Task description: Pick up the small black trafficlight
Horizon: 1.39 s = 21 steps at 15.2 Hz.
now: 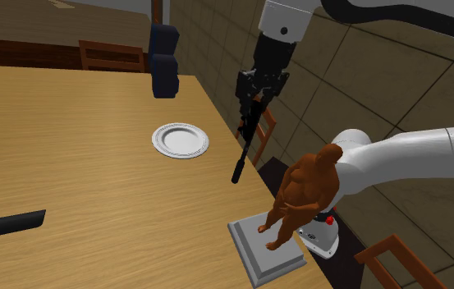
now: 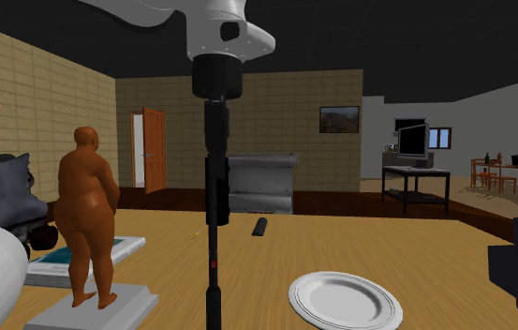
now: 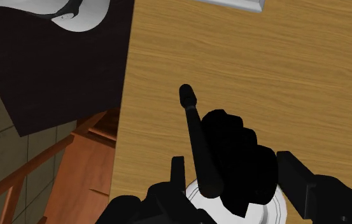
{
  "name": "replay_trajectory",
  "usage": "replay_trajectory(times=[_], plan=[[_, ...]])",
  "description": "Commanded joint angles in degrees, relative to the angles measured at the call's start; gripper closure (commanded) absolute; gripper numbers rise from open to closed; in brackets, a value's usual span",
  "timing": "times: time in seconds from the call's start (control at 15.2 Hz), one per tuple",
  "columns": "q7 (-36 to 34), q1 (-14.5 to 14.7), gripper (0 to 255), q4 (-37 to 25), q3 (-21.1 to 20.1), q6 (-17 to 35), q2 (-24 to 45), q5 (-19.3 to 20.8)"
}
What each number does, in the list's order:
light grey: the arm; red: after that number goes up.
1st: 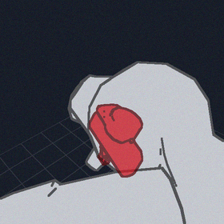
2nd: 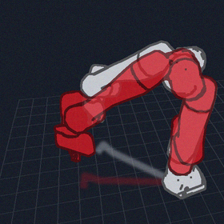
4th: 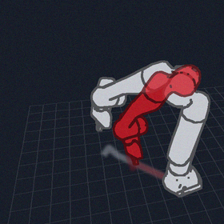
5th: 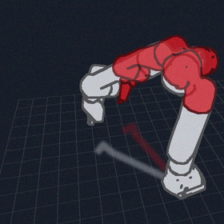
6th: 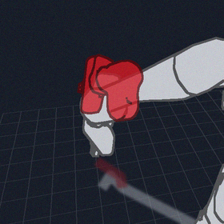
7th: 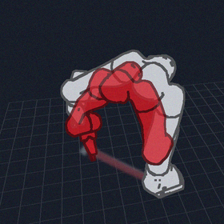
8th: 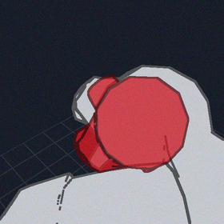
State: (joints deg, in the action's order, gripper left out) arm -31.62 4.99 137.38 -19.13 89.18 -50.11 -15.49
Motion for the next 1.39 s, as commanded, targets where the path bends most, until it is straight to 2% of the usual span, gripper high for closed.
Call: replay_trajectory(times=[0.0,0.53,1.32], plan=[[0.04,0.01,255,0.2,-0.01,0.16,-0.04,-0.02],[0.0,0.02,255,0.19,-0.04,0.15,-0.05,-0.04],[-0.74,-0.88,255,-10.93,1.45,-7.74,3.19,1.58]])
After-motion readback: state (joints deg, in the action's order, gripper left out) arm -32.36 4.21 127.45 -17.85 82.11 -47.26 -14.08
